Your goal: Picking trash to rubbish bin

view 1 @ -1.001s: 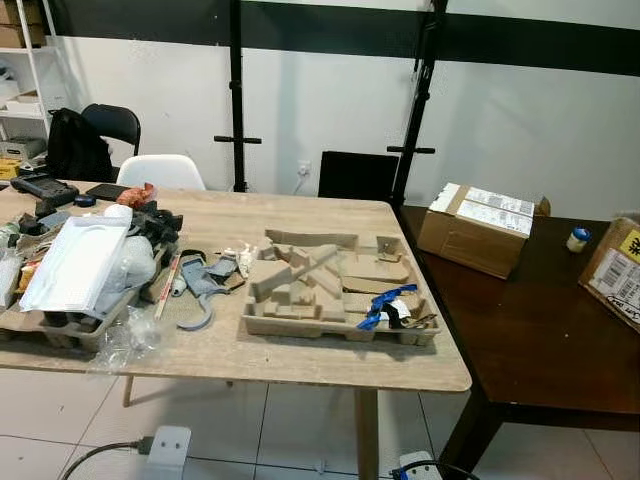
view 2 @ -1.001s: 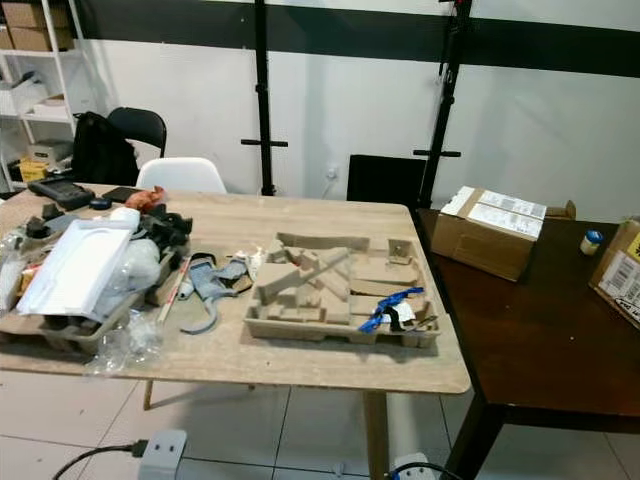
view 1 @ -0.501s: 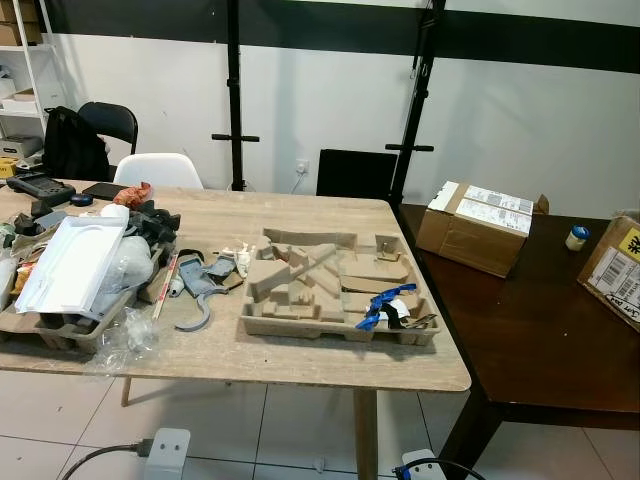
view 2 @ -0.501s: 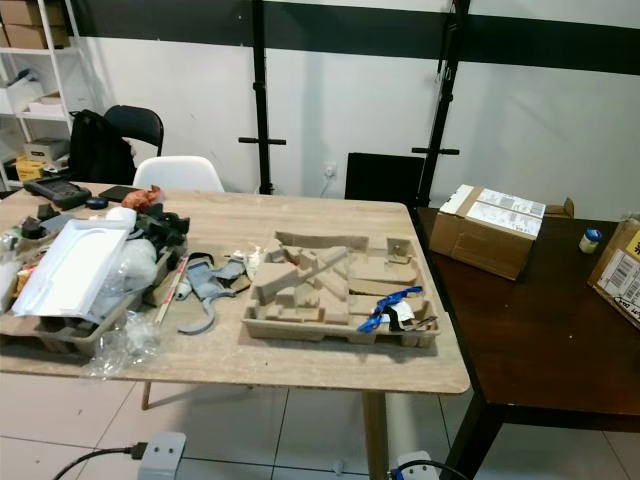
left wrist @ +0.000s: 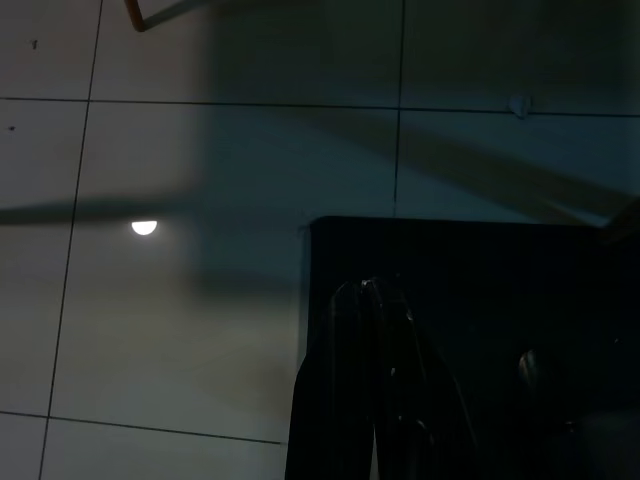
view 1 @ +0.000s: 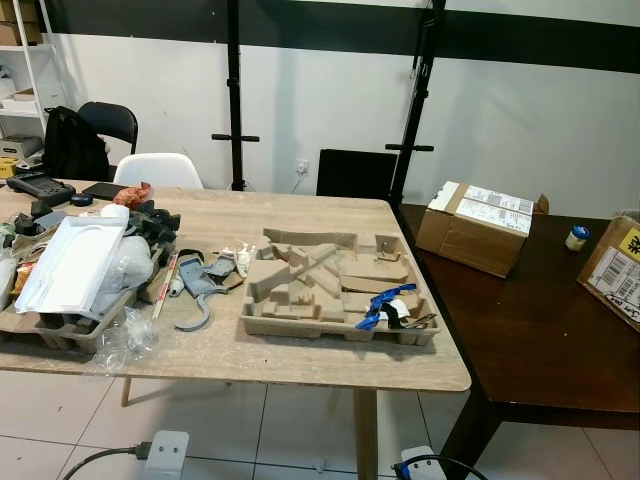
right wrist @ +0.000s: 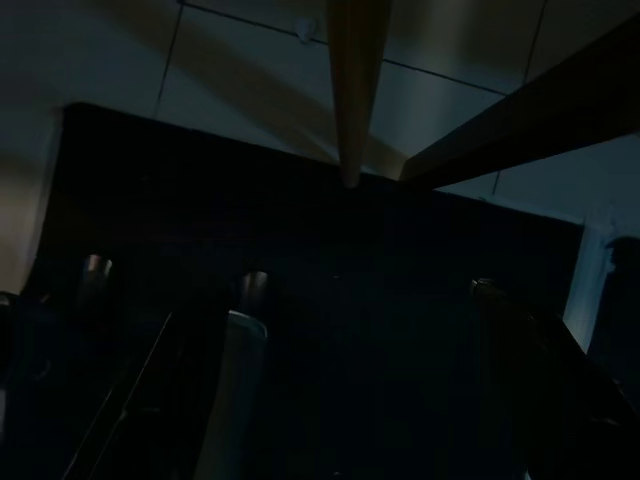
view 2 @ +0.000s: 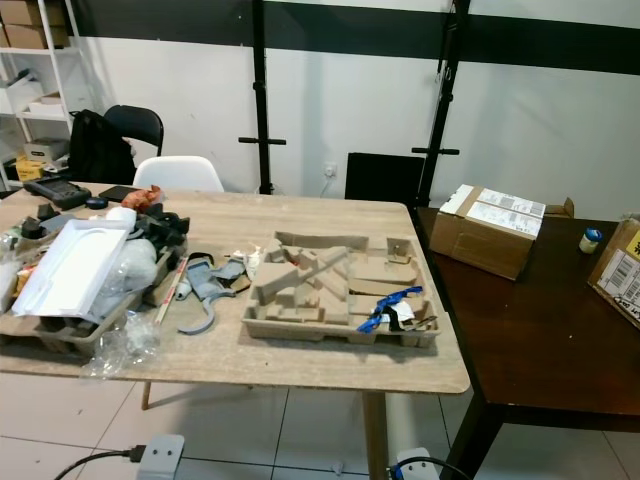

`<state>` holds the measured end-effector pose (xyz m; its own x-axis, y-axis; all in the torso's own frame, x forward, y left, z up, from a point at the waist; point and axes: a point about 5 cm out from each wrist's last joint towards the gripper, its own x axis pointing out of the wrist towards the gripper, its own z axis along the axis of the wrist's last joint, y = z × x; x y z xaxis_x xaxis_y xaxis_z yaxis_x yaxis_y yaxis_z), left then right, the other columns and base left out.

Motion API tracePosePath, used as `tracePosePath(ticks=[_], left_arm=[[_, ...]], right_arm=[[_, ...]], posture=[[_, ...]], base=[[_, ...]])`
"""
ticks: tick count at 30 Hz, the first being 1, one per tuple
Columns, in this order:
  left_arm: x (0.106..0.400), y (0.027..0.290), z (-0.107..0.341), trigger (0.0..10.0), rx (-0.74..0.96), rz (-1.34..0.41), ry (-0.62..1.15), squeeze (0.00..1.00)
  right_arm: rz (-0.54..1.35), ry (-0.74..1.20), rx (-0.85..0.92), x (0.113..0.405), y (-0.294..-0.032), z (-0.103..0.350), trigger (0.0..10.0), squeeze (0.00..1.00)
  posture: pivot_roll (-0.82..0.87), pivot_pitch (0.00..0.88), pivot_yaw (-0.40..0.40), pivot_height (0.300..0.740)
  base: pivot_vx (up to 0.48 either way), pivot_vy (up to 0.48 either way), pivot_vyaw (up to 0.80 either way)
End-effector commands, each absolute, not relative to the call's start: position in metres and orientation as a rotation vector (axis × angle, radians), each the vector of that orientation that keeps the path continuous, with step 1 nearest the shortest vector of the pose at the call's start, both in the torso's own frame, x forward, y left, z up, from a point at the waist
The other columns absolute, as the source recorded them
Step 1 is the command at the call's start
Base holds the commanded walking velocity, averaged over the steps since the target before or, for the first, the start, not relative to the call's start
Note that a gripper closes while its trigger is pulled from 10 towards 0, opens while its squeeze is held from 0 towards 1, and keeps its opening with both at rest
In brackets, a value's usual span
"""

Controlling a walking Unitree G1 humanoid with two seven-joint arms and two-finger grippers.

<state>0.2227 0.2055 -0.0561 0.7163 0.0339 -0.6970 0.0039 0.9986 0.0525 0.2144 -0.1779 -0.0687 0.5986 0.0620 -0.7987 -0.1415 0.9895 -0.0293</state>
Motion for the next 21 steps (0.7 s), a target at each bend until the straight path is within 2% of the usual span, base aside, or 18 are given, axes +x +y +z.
tracePosePath(ticks=[1,10,14,16,18,19,21], left_arm=[[0.22,0.209,-0.057,10.0,0.053,0.021,0.782,0.0],[0.211,0.212,-0.061,10.0,0.034,0.04,0.792,0.0],[0.211,0.225,-0.057,10.0,-0.042,0.072,0.754,0.0],[0.217,0.23,-0.05,10.0,-0.058,0.032,0.698,0.0],[0.221,0.235,-0.039,10.0,-0.033,-0.122,0.648,0.0],[0.221,0.235,-0.039,10.0,-0.033,-0.122,0.648,0.0],[0.222,0.24,-0.029,10.0,0.045,-0.286,0.627,0.0]], right_arm=[[0.106,0.94,-0.07,0.211,-0.177,-0.071,10.0,0.0],[0.111,0.885,-0.037,0.216,-0.176,-0.067,10.0,0.0],[0.279,0.858,-0.078,0.217,-0.174,-0.064,10.0,0.0],[0.33,0.842,-0.051,0.219,-0.174,-0.061,10.0,0.0],[0.404,0.822,-0.01,0.224,-0.178,-0.055,10.0,0.0],[0.404,0.822,-0.01,0.224,-0.178,-0.055,10.0,0.0],[0.454,0.793,0.027,0.233,-0.182,-0.047,10.0,0.0]], posture=[[0.1,0.0,-0.053,0.74],[0.12,0.0,-0.067,0.74],[0.14,0.0,-0.099,0.74],[0.14,0.0,-0.106,0.74],[0.14,0.0,-0.11,0.74],[0.14,0.0,-0.11,0.74],[0.15,0.0,-0.111,0.74]], base=[[0.0,0.0,0.0],[0.0,0.0,0.0],[0.0,0.0,0.0],[0.0,0.0,0.0],[0.0,0.0,0.0],[0.0,0.0,0.0],[0.0,0.0,0.0]])
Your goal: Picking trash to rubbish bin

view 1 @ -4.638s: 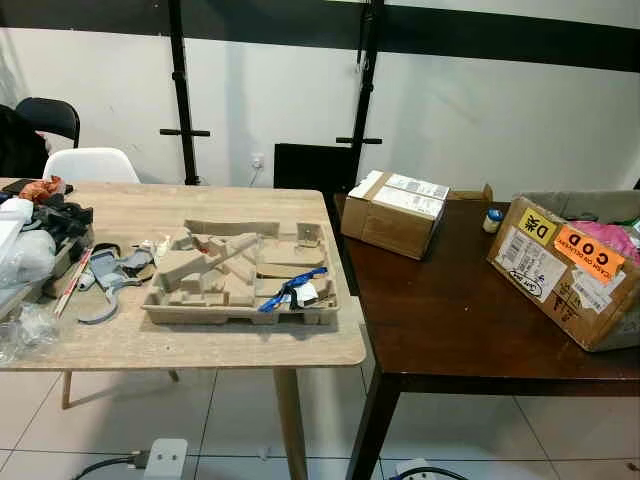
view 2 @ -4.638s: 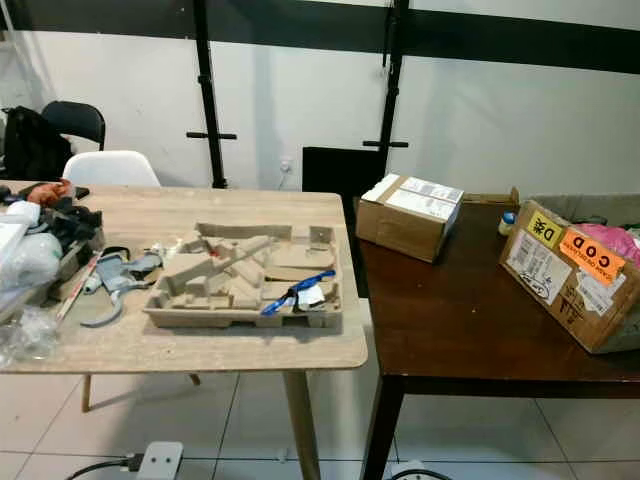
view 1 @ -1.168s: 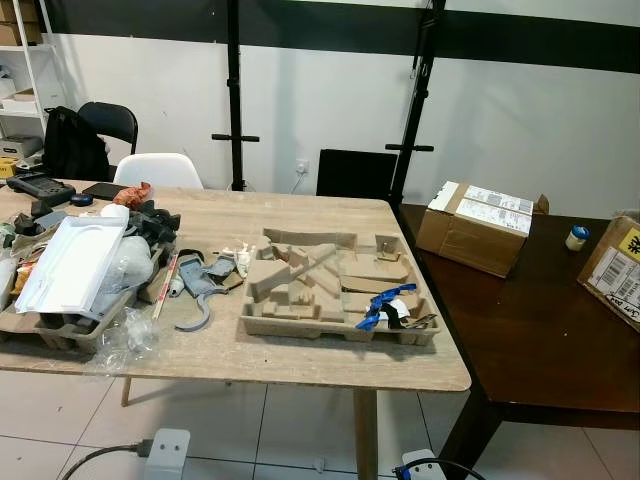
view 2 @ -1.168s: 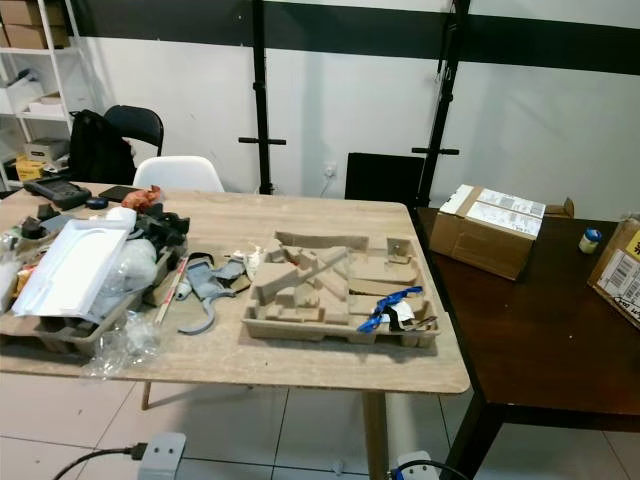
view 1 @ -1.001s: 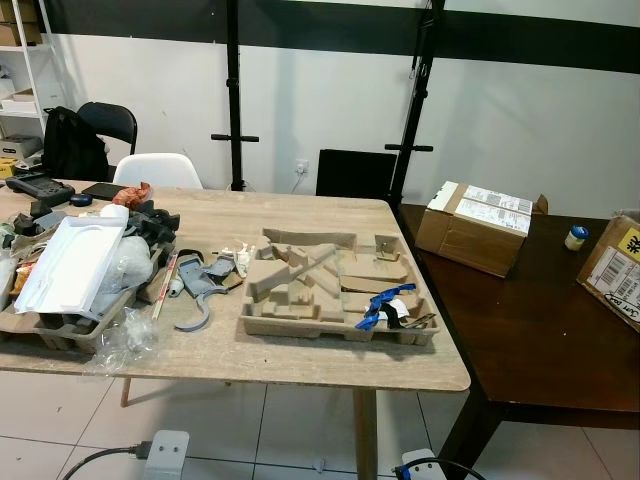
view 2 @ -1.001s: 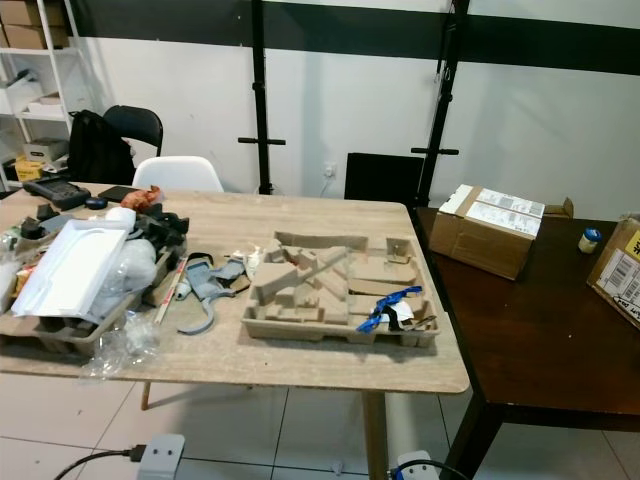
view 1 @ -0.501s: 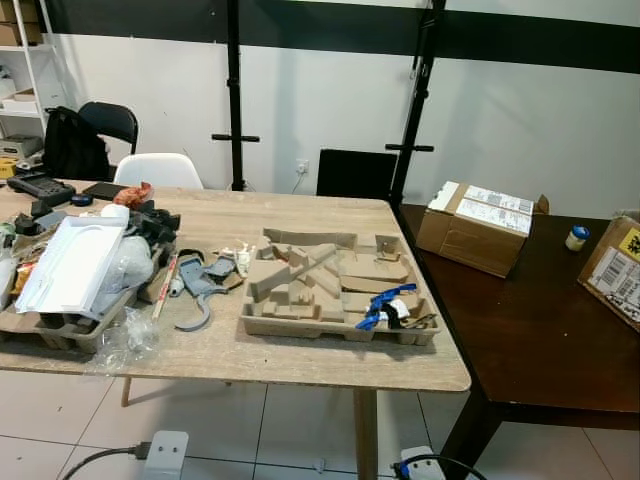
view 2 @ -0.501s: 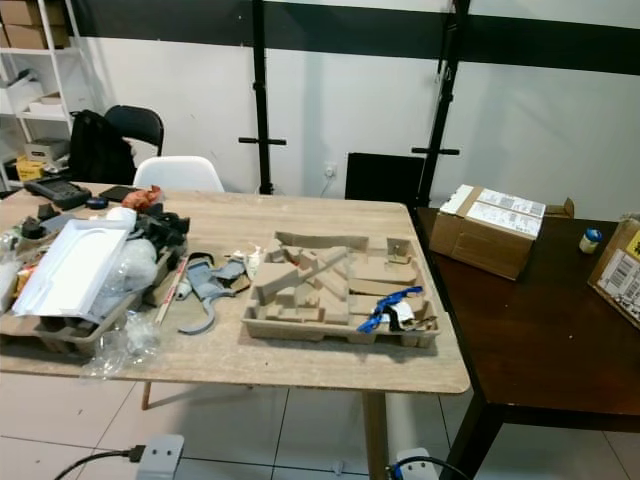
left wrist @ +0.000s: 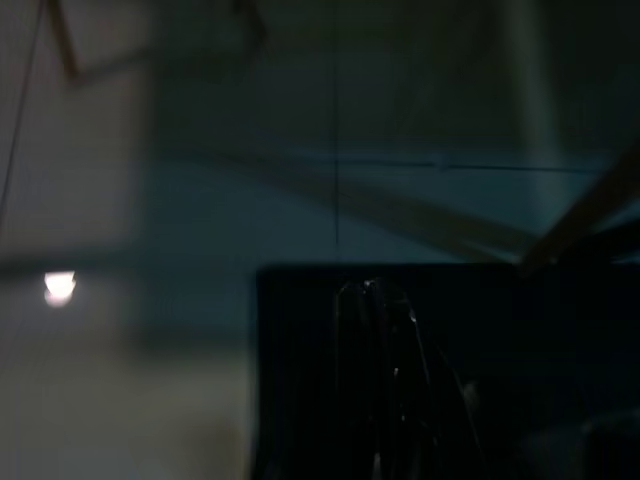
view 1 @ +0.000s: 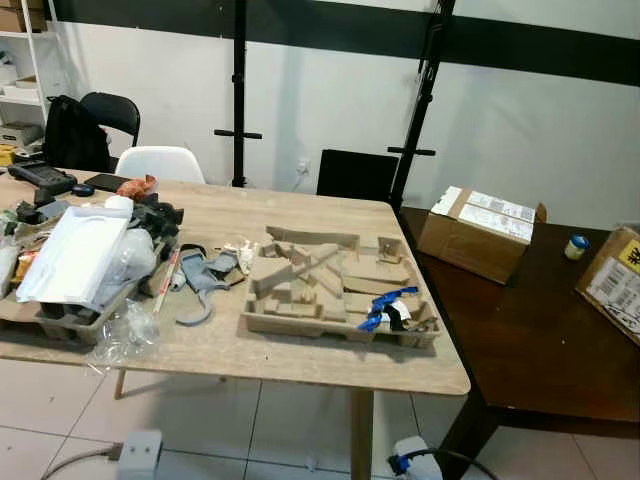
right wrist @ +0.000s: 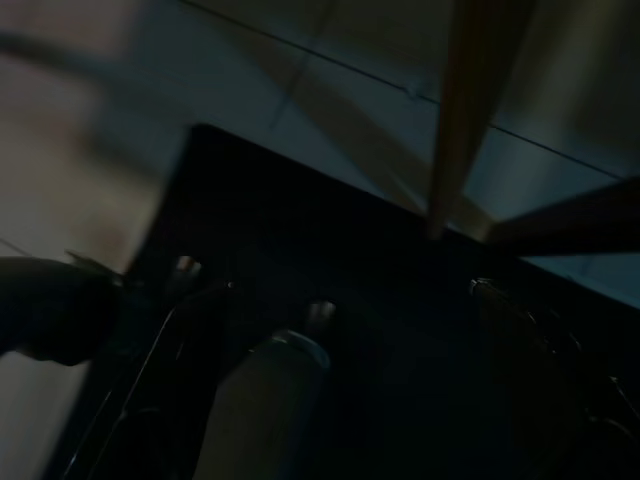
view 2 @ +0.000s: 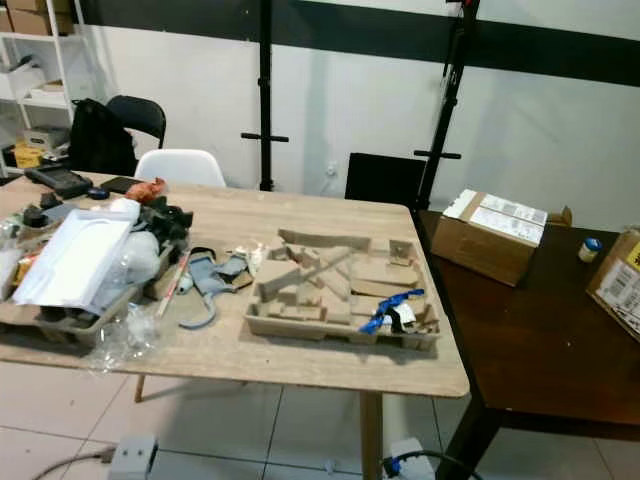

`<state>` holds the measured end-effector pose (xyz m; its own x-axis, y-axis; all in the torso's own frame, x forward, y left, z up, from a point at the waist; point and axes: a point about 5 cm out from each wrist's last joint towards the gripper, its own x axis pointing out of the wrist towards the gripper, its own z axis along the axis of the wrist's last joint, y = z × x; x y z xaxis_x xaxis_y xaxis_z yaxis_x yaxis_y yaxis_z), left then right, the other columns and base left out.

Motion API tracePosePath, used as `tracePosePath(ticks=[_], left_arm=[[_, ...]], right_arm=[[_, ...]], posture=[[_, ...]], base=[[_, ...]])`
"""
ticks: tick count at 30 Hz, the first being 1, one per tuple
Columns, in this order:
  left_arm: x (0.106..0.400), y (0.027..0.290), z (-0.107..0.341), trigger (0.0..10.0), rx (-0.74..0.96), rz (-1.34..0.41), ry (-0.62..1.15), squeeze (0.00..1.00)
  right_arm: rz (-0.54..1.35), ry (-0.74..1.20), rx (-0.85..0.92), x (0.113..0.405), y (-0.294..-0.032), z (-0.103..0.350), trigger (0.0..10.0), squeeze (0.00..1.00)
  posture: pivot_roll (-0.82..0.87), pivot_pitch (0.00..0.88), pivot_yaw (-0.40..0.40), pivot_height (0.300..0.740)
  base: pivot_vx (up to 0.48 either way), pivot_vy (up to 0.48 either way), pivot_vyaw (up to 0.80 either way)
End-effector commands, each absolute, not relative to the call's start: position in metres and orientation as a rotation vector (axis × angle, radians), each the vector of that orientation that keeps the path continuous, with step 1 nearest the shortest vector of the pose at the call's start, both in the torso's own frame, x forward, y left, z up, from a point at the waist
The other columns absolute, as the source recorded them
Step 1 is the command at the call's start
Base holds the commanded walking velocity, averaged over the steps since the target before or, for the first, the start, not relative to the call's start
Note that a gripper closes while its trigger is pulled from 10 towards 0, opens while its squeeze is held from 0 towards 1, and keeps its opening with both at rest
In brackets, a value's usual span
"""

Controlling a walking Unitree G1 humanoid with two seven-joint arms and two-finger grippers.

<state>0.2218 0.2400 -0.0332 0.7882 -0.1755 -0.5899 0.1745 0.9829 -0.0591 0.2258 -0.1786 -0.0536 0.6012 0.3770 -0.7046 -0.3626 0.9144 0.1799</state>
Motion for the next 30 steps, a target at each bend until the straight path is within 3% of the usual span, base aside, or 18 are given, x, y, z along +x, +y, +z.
tracePosePath(ticks=[1,5,7,12,22,23,30], left_arm=[[0.221,0.242,-0.026,10.0,0.08,-0.34,0.625,0.0],[0.222,0.248,-0.016,10.0,0.122,-0.431,0.613,0.0],[0.234,0.252,0.014,10.0,0.061,-0.548,0.538,0.0],[0.245,0.244,0.056,10.0,-0.15,-0.682,0.402,0.0],[0.258,0.244,0.115,10.0,-0.255,-0.829,0.239,0.0],[0.265,0.241,0.134,10.0,-0.269,-0.866,0.149,0.0],[0.281,0.236,0.173,10.0,-0.292,-0.885,0.008,0.0]], right_arm=[[0.463,0.781,0.039,0.237,-0.183,-0.044,10.0,0.0],[0.532,0.743,0.036,0.246,-0.182,-0.035,10.0,0.0],[0.695,0.693,-0.005,0.258,-0.182,-0.019,10.0,0.0],[0.91,0.69,-0.017,0.257,-0.187,-0.007,10.0,0.0],[0.941,0.355,0.318,0.302,-0.201,0.063,10.0,0.0],[0.967,0.25,0.372,0.312,-0.202,0.083,10.0,0.0],[1.08,0.01,0.497,0.328,-0.175,0.125,10.0,0.0]], posture=[[0.15,0.0,-0.111,0.74],[0.14,0.0,-0.112,0.74],[0.14,0.0,-0.115,0.74],[0.13,0.0,-0.113,0.74],[0.12,0.0,-0.085,0.74],[0.11,0.0,-0.081,0.74],[0.1,0.0,-0.069,0.74]], base=[[0.0,0.0,0.0],[0.0,0.0,0.0],[0.0,0.0,0.0],[0.0,0.0,0.0],[0.0,0.0,0.0],[0.0,0.0,0.0],[0.0,0.0,0.0]])
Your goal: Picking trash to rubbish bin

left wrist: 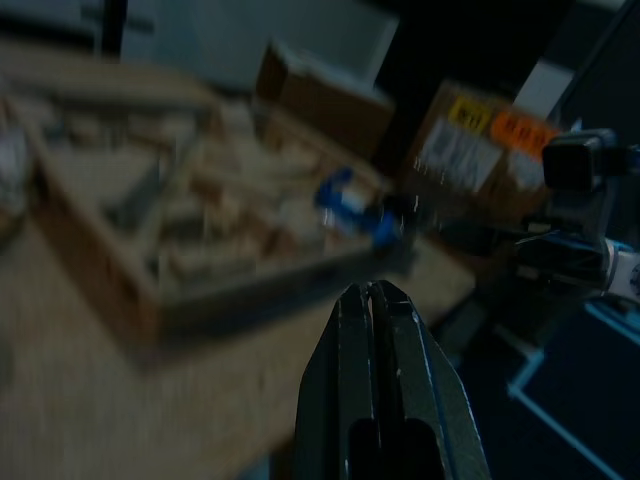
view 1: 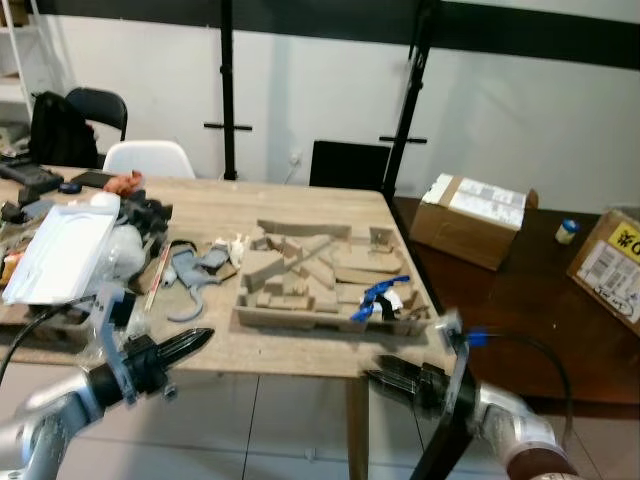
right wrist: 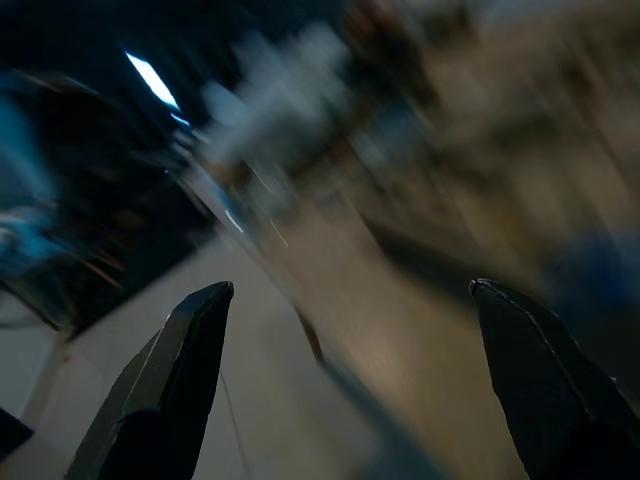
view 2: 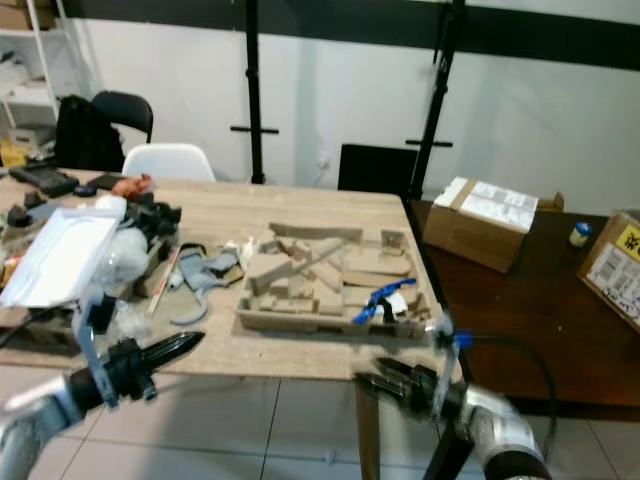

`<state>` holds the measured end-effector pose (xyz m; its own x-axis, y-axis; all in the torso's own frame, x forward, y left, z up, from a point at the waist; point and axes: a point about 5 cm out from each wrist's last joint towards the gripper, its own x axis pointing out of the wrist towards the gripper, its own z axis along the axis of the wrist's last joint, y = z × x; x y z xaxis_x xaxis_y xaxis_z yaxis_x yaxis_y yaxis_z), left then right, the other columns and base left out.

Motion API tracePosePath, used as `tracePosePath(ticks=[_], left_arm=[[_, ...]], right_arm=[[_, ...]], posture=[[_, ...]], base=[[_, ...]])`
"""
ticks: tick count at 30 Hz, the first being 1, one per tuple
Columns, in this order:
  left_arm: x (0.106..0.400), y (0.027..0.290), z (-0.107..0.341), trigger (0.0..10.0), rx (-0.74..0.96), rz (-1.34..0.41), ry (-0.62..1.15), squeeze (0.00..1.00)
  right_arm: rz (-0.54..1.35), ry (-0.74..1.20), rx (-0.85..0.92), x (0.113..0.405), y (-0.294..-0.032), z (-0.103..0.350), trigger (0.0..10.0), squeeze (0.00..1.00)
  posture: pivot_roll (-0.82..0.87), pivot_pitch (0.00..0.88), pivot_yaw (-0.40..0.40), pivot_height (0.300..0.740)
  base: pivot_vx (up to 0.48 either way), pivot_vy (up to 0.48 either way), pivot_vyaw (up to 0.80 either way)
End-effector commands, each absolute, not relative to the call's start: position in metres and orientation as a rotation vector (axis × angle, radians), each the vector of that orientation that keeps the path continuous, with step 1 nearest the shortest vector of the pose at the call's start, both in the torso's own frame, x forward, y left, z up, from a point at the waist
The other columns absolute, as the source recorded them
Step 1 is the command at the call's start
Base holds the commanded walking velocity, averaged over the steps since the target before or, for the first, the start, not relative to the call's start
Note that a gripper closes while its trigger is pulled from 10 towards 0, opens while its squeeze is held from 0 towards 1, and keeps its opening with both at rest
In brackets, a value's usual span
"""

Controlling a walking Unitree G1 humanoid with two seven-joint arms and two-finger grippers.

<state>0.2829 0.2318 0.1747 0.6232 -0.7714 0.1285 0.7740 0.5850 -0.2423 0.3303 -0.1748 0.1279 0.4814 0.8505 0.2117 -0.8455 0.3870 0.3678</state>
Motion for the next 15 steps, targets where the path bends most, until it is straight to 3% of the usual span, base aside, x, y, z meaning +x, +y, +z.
tracePosePath(ticks=[1,3,8,11,12,15], left_arm=[[0.281,0.236,0.173,10.0,-0.292,-0.885,0.008,0.0],[0.289,0.235,0.183,10.0,-0.272,-0.867,-0.016,0.0],[0.3,0.232,0.199,10.0,-0.253,-0.846,-0.074,0.0],[0.329,0.238,0.193,10.0,-0.016,-0.59,0.016,0.0],[0.342,0.24,0.185,10.0,0.133,-0.47,0.083,0.0],[0.358,0.235,0.191,10.0,0.195,-0.37,0.026,0.0]], right_arm=[[1.08,0.01,0.497,0.328,-0.175,0.125,10.0,0.0],[1.167,-0.089,0.559,0.331,-0.153,0.147,10.0,0.0],[1.211,-0.178,0.603,0.335,-0.136,0.168,10.0,0.0],[1.144,-0.213,0.535,0.345,-0.124,0.175,10.0,0.0],[1.037,-0.219,0.494,0.355,-0.121,0.179,10.0,0.0],[0.889,-0.203,0.453,0.368,-0.116,0.184,10.0,0.0]], posture=[[0.1,0.0,-0.069,0.74],[0.1,0.0,-0.067,0.74],[0.11,0.0,-0.065,0.74],[0.11,0.0,-0.069,0.74],[0.12,0.0,-0.071,0.74],[0.12,0.0,-0.071,0.74]], base=[[0.0,0.0,0.0],[0.0,0.0,0.0],[0.0,0.0,0.0],[0.0,0.0,0.0],[0.0,0.0,0.0],[0.0,0.0,0.0]])
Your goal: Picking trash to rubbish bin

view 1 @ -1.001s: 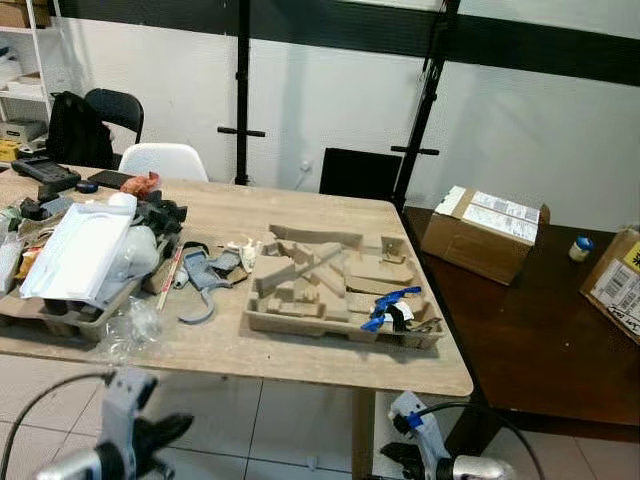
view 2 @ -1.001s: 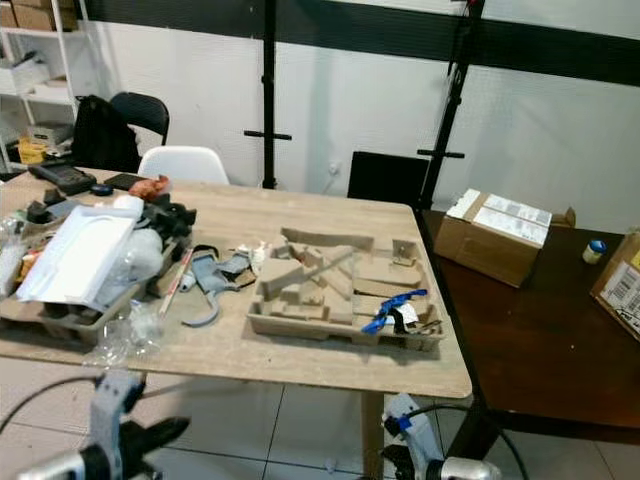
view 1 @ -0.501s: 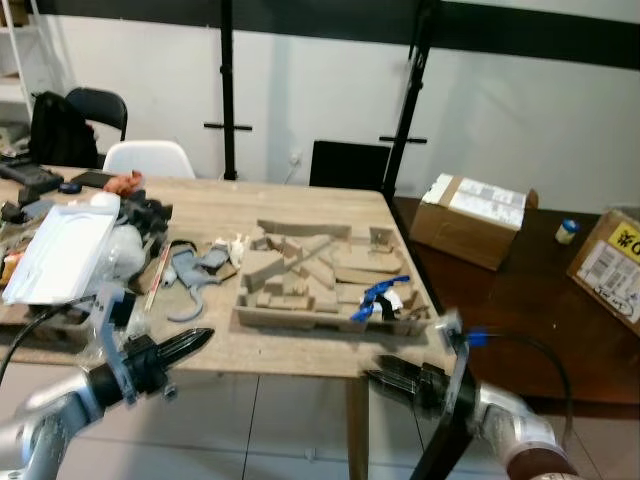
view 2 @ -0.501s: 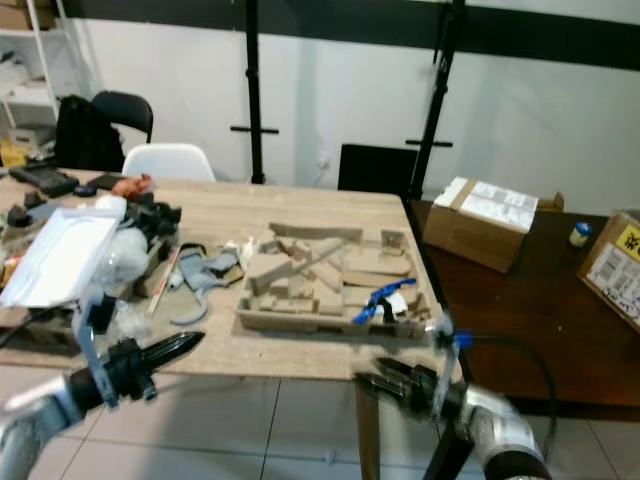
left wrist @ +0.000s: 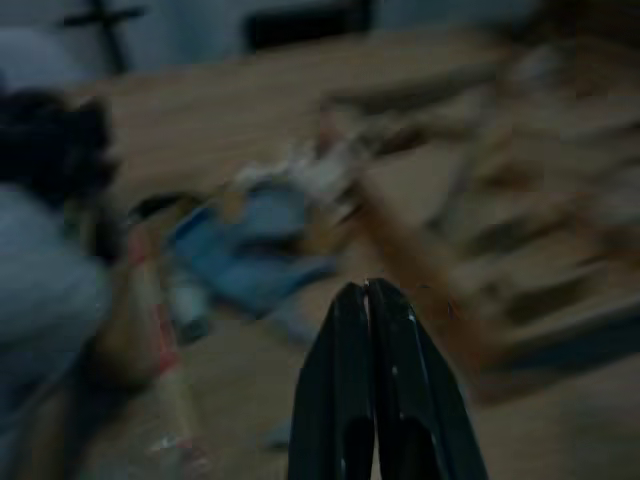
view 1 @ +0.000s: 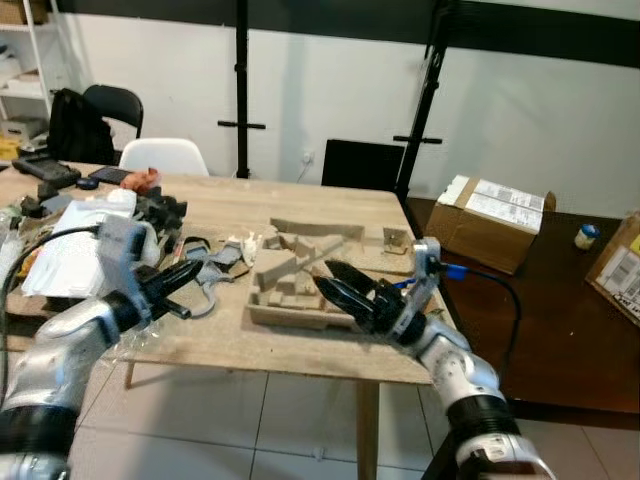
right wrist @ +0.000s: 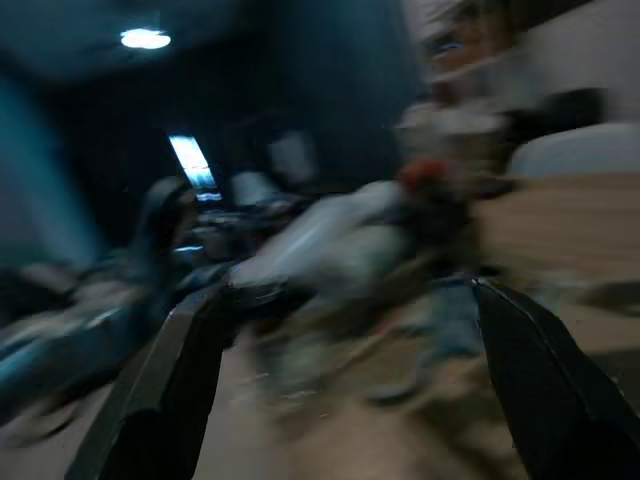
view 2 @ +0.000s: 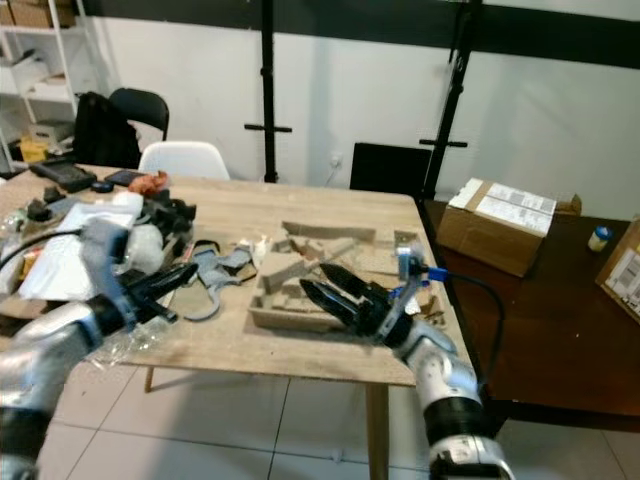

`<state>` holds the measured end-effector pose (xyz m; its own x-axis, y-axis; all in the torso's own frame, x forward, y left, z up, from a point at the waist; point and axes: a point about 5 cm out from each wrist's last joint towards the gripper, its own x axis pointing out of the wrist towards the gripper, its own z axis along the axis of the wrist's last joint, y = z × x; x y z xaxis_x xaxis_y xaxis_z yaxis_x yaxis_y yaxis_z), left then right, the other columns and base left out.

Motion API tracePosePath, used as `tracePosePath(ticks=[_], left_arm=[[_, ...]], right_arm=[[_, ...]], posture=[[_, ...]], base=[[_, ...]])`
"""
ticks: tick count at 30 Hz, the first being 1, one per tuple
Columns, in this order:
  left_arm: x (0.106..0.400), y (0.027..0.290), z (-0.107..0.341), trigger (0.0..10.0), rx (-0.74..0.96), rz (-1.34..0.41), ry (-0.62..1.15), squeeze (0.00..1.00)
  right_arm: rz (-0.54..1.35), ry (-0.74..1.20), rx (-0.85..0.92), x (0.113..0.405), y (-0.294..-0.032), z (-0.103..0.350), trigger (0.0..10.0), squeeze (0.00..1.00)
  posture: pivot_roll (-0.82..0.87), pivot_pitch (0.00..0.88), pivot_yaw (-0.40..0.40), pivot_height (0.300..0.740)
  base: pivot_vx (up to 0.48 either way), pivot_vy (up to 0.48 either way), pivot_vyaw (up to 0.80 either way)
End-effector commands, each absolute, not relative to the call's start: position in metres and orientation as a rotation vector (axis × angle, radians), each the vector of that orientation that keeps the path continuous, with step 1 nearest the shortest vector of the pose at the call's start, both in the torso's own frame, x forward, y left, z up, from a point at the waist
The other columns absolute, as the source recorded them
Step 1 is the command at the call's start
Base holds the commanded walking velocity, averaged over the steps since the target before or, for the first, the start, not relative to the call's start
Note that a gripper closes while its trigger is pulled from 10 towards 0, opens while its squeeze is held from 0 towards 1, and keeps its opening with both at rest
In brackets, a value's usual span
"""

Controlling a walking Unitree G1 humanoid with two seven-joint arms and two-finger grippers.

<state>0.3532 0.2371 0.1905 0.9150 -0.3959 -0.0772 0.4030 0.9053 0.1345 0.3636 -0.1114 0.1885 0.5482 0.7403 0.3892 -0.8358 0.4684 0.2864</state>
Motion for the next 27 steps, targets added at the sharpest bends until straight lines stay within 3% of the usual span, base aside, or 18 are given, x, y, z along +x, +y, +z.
tracePosePath(ticks=[1,5,6,7,12,23,27], left_arm=[[0.362,0.233,0.198,10.0,0.16,-0.336,-0.023,0.0],[0.373,0.226,0.199,10.0,0.117,-0.244,-0.018,0.0],[0.373,0.226,0.199,10.0,0.117,-0.244,-0.018,0.0],[0.376,0.212,0.197,10.0,0.079,-0.276,-0.028,0.0],[0.378,0.201,0.187,10.0,0.125,-0.307,0.019,0.0],[0.381,0.205,0.175,10.0,0.246,-0.296,0.054,0.0],[0.38,0.207,0.174,10.0,0.231,-0.315,0.059,0.0]], right_arm=[[0.849,-0.189,0.432,0.371,-0.114,0.185,10.0,0.0],[0.72,-0.193,0.421,0.379,-0.117,0.19,10.0,0.0],[0.72,-0.193,0.421,0.379,-0.117,0.19,10.0,0.0],[0.577,-0.156,0.349,0.385,-0.124,0.187,10.0,0.0],[0.467,-0.094,0.306,0.387,-0.134,0.177,10.0,0.0],[0.449,-0.065,0.282,0.387,-0.137,0.168,10.0,0.0],[0.492,-0.032,0.249,0.384,-0.13,0.162,10.0,0.0]], posture=[[0.11,0.0,-0.064,0.74],[0.1,0.0,-0.051,0.74],[0.1,0.0,-0.051,0.74],[0.09,0.0,-0.043,0.74],[0.09,0.0,-0.042,0.74],[0.08,0.0,-0.043,0.74],[0.08,0.0,-0.051,0.74]], base=[[0.0,0.0,0.0],[0.0,0.0,0.0],[0.0,0.0,0.0],[0.0,0.0,0.0],[0.0,0.0,0.0],[0.0,0.0,0.0],[0.33,0.0,0.0]])
